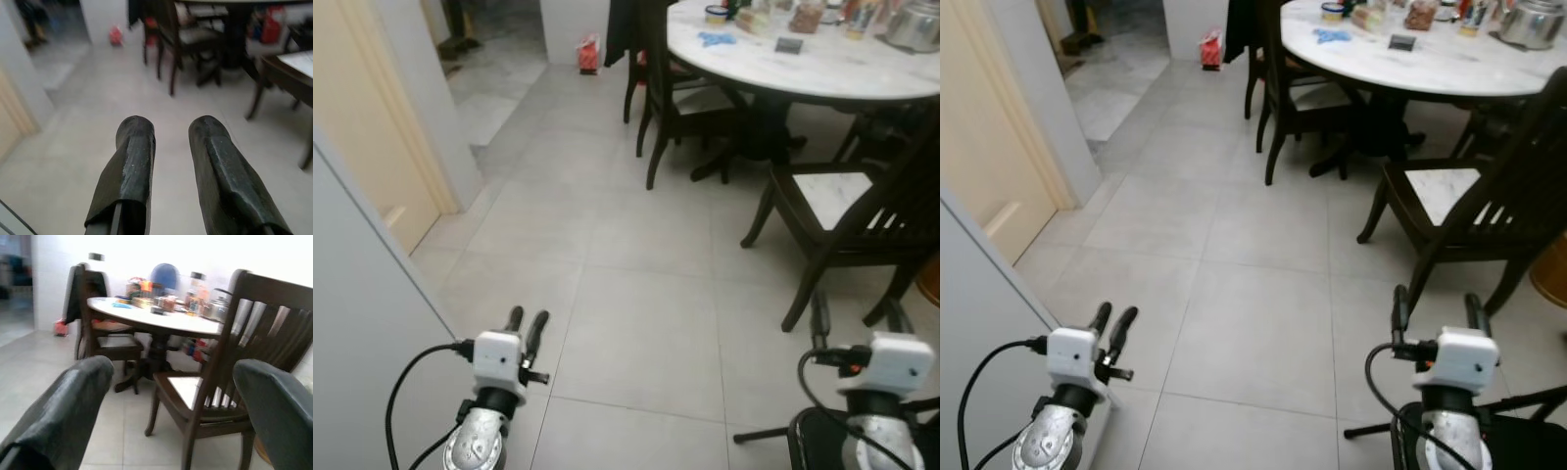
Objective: Restocking fridge
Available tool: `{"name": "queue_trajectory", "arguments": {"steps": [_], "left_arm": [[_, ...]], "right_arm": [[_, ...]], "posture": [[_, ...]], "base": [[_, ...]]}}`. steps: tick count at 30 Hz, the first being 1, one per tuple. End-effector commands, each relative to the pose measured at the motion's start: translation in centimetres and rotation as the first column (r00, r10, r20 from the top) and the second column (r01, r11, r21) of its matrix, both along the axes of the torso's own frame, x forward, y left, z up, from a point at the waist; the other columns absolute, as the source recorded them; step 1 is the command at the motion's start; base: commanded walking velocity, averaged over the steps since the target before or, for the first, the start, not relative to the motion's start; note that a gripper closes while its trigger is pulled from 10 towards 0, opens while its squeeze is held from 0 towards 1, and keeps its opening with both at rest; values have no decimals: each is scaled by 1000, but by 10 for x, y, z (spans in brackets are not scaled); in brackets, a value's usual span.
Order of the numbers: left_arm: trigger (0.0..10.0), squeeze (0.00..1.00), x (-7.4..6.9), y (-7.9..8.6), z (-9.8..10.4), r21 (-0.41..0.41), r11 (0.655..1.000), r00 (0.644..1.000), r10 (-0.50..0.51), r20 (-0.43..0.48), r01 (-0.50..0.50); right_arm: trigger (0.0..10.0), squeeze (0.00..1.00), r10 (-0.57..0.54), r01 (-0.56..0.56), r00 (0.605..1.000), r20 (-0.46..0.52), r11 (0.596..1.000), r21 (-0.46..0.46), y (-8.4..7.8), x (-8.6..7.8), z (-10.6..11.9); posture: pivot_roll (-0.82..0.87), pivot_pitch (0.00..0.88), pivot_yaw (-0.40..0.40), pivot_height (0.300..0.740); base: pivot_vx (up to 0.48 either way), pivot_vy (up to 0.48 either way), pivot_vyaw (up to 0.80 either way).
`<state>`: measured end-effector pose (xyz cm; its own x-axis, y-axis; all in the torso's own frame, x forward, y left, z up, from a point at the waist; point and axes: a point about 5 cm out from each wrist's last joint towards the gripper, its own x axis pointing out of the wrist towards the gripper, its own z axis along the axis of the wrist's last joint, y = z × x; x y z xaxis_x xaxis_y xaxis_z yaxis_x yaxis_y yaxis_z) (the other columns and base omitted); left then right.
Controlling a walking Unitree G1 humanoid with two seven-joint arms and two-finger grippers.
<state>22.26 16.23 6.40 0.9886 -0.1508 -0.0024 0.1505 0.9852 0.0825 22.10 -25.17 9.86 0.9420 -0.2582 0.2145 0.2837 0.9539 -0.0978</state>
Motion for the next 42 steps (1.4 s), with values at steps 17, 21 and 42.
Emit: {"name": "queue_trajectory", "arguments": {"steps": [17, 21, 42], "left_arm": [[10000, 0, -5, 16, -8, -78, 967, 878, 183, -441, -241], [10000, 0, -9, 32, -10, 10, 950, 841, 280, -463, -311], [10000, 0, 31, 65, -35, 40, 968, 854, 239, -462, -250]], "right_arm": [[10000, 0, 69, 0, 860, -506, 991, 135, 8, 18, -12], [10000, 0, 115, -29, 863, -491, 983, 180, 12, 20, -5], [10000, 0, 247, -7, 636, -731, 949, 315, 19, 8, -114]], "posture": [[-94, 0, 9, 740], [-94, 0, 9, 740], [-122, 0, 66, 740]], "base": [[0, 0, 0], [0, 0, 0], [0, 0, 0]]}}
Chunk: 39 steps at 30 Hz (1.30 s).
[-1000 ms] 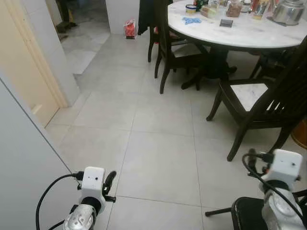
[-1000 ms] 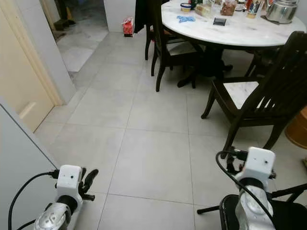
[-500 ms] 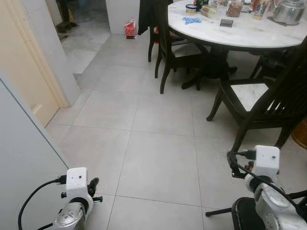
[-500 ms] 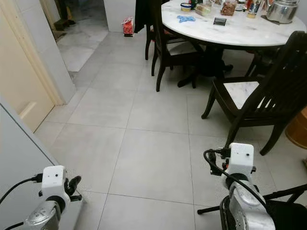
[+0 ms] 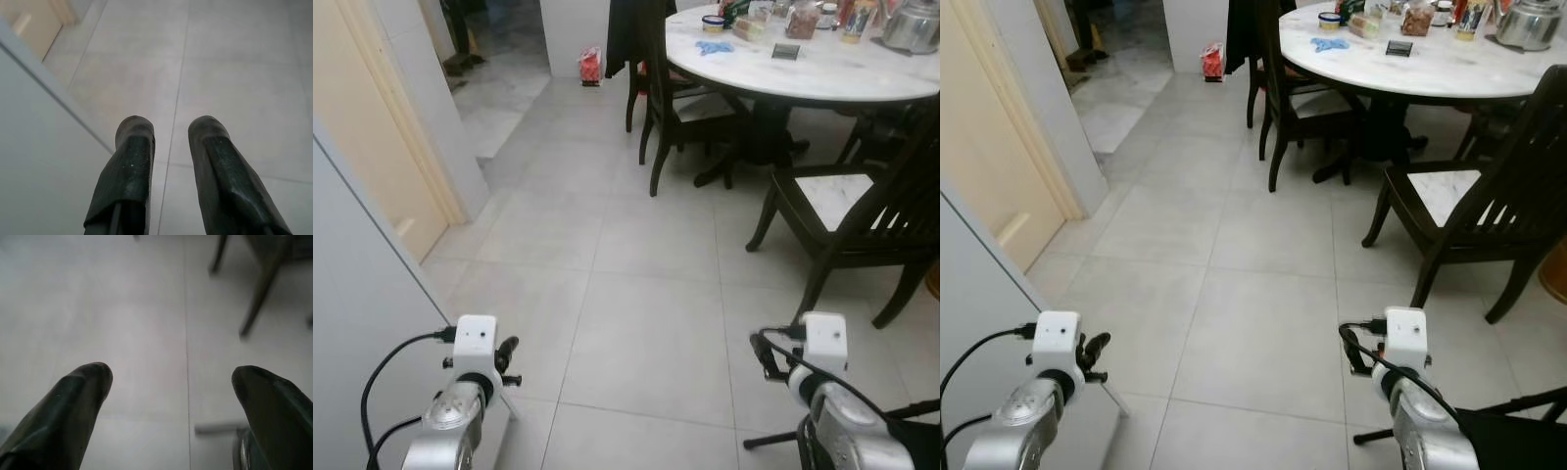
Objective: Restocking fridge
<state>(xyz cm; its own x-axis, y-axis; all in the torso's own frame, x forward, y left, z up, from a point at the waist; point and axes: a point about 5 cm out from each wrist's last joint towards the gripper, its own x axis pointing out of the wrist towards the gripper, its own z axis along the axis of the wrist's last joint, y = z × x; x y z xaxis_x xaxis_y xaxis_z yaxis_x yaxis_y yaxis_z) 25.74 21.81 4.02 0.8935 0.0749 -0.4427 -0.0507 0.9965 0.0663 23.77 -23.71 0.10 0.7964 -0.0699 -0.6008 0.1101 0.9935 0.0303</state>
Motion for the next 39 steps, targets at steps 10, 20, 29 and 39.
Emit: {"name": "queue_trajectory", "arguments": {"steps": [10, 20, 29, 39], "left_arm": [[10000, 0, -39, 24, -85, -28, 999, 936, 21, -352, -33], [10000, 0, -64, 11, -111, -43, 990, 882, 98, -462, -132], [10000, 0, -53, -2, -109, -57, 994, 891, 61, -449, -97], [10000, 0, -54, 6, -108, -8, 998, 882, 54, -467, -66]], "right_arm": [[10000, 0, 17, 13, 935, -355, 997, 82, 45, -63, -86], [10000, 0, 96, -77, 920, -380, 995, 66, 43, -69, -91], [10000, 0, 55, -35, 953, -299, 997, 73, 38, -49, -80], [10000, 0, 26, 5, 955, -295, 995, 104, 44, -53, -83]], "posture": [[-125, 0, 69, 740], [-102, 0, 0, 740], [-93, 0, 12, 740], [-54, 0, 16, 740]], "base": [[0, 0, 0], [0, 0, 0], [0, 0, 0], [0, 0, 0]]}}
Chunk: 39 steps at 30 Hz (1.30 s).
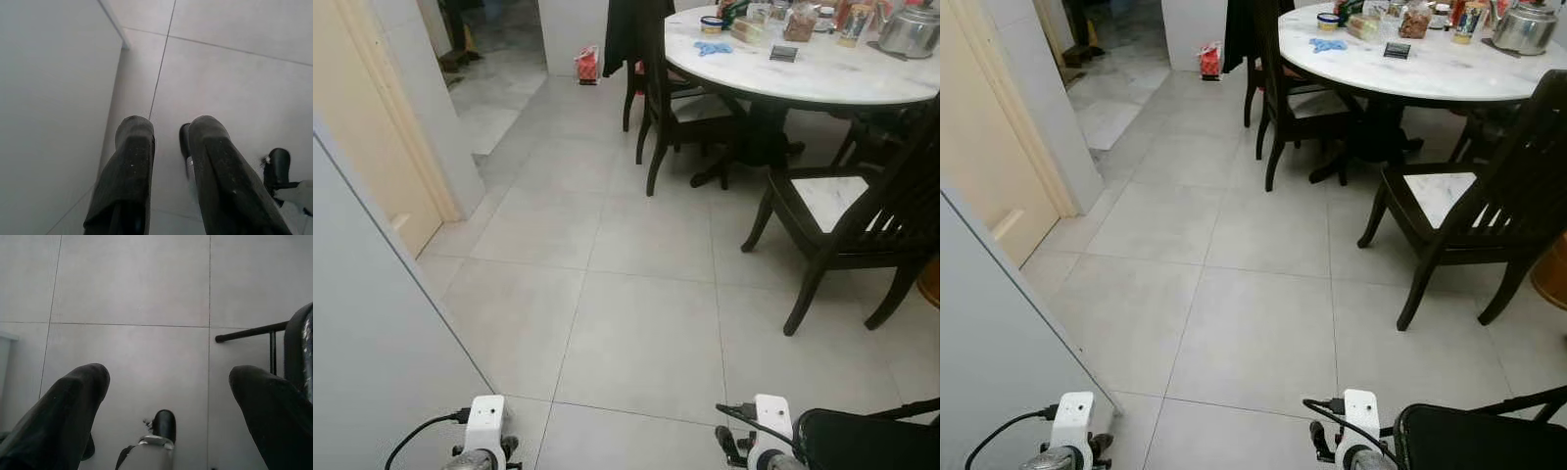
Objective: Restocking fridge
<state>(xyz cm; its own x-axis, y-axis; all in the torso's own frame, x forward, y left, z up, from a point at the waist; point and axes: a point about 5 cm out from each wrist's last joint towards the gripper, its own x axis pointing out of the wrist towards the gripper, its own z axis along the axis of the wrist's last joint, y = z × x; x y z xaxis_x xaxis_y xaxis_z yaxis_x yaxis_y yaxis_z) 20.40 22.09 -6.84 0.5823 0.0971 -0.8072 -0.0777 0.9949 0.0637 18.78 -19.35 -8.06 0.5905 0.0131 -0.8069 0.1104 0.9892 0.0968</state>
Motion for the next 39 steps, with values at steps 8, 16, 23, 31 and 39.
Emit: {"name": "queue_trajectory", "arguments": {"steps": [8, 16, 23, 31, 39], "left_arm": [[10000, 0, -1, 15, 3, 30, 1000, 1000, -8, -10, 9], [10000, 0, 0, 11, 3, 10, 1000, 1000, 12, 4, -12], [10000, 0, -3, 16, 2, 5, 998, 998, 63, 6, -63], [10000, 0, -12, 10, -4, -39, 990, 990, 138, -6, -139], [10000, 0, -13, 5, -6, -39, 990, 991, 132, -13, -132]], "right_arm": [[10000, 0, -41, 41, 999, 22, 999, 12, 2, -4, -2], [10000, 0, -12, 13, 1000, 20, 1000, -11, 6, 4, 1], [10000, 0, -50, 50, 998, 39, 999, -3, 1, 10, 5], [10000, 0, 0, 1, 1000, 28, 999, -36, -14, 6, 5], [10000, 0, -1, 3, 1000, 27, 999, -48, -16, 5, 5]], "posture": [[-96, 0, 67, 740], [-71, 0, 27, 740], [-70, 0, 0, 740], [-71, 0, -61, 740], [-43, 0, -69, 740]], "base": [[0, 0, 362], [0, 0, 800], [0, 0, 800], [0, 0, 639], [0, 0, 524]]}}
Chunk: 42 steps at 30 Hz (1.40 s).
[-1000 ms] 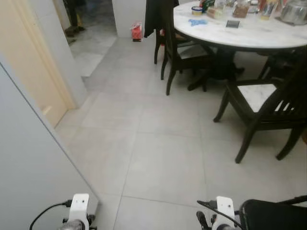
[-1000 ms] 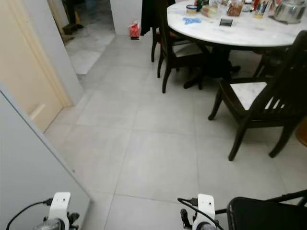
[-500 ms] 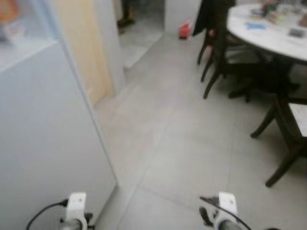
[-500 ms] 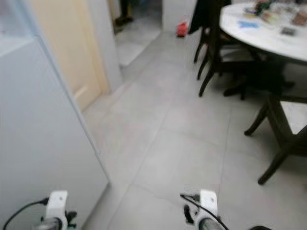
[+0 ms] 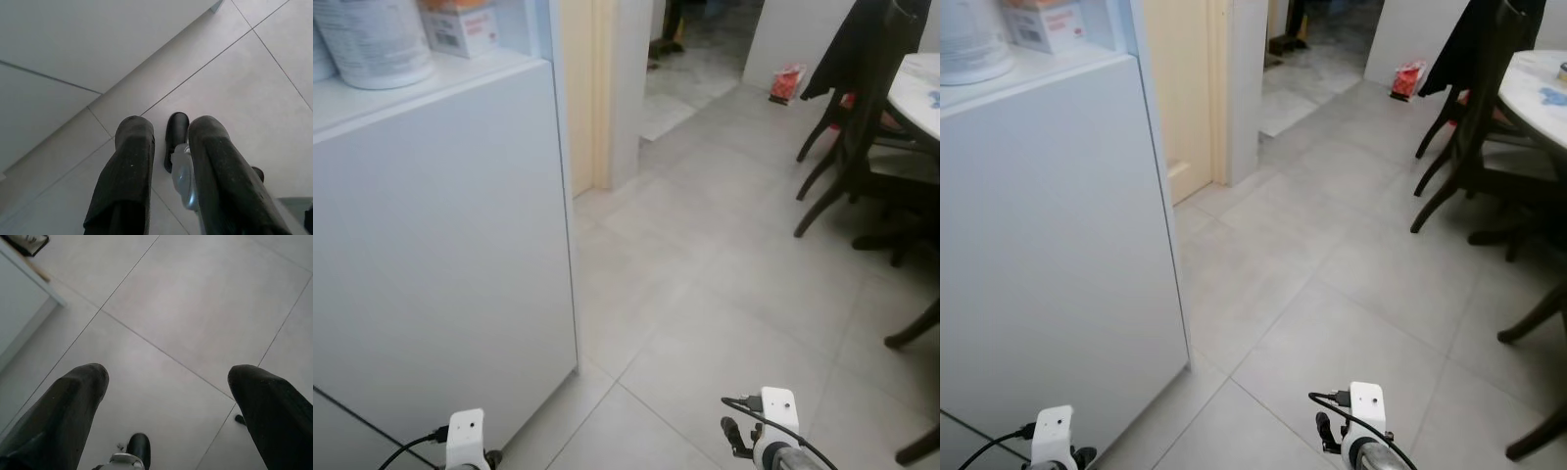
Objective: Restocking fridge
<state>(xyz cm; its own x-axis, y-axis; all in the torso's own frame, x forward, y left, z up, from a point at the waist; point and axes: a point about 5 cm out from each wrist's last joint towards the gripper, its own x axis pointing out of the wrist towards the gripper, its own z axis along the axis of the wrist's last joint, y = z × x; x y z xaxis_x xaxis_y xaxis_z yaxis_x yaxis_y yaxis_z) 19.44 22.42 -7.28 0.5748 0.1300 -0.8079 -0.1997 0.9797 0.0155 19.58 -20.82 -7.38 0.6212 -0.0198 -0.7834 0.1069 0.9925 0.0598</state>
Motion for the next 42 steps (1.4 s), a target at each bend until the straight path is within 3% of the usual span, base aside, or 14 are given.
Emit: {"name": "queue_trajectory", "arguments": {"steps": [1, 10, 14, 35, 39, 42], "left_arm": [[10000, 0, -4, 2, -2, 8, 1000, 1000, 13, -20, -12], [10000, 0, -12, 6, -5, 20, 1000, 998, 25, -49, -24], [10000, 0, -7, 5, -3, 26, 1000, 999, 9, -42, -8], [10000, 0, -8, 12, -1, 43, 999, 999, -3, -39, 5], [10000, 0, -8, 13, -1, 46, 999, 999, -5, -43, 7], [10000, 0, -7, 13, -1, 46, 999, 999, -8, -42, 10]], "right_arm": [[10000, 0, -1, 1, 1000, -11, 1000, -6, -1, -4, -2], [10000, 0, 18, -18, 1000, -17, 1000, 11, 2, -12, -6], [10000, 0, 17, -17, 1000, -18, 1000, 11, 1, -12, -6], [10000, 0, 28, -27, 999, -21, 999, 20, 5, -9, -5], [10000, 0, 61, -61, 998, -28, 998, 15, 5, -8, -5], [10000, 0, 153, -153, 987, -46, 988, -11, 6, -6, -4]], "posture": [[-44, 0, -66, 740], [-41, 0, -45, 740], [-33, 0, -50, 740], [-21, 0, -36, 740], [-16, 0, -36, 740], [-3, 0, -36, 740]], "base": [[0, 0, 575], [0, 0, 800], [0, 0, 800], [0, 0, 800], [0, 0, 200], [0, 0, 0]]}}
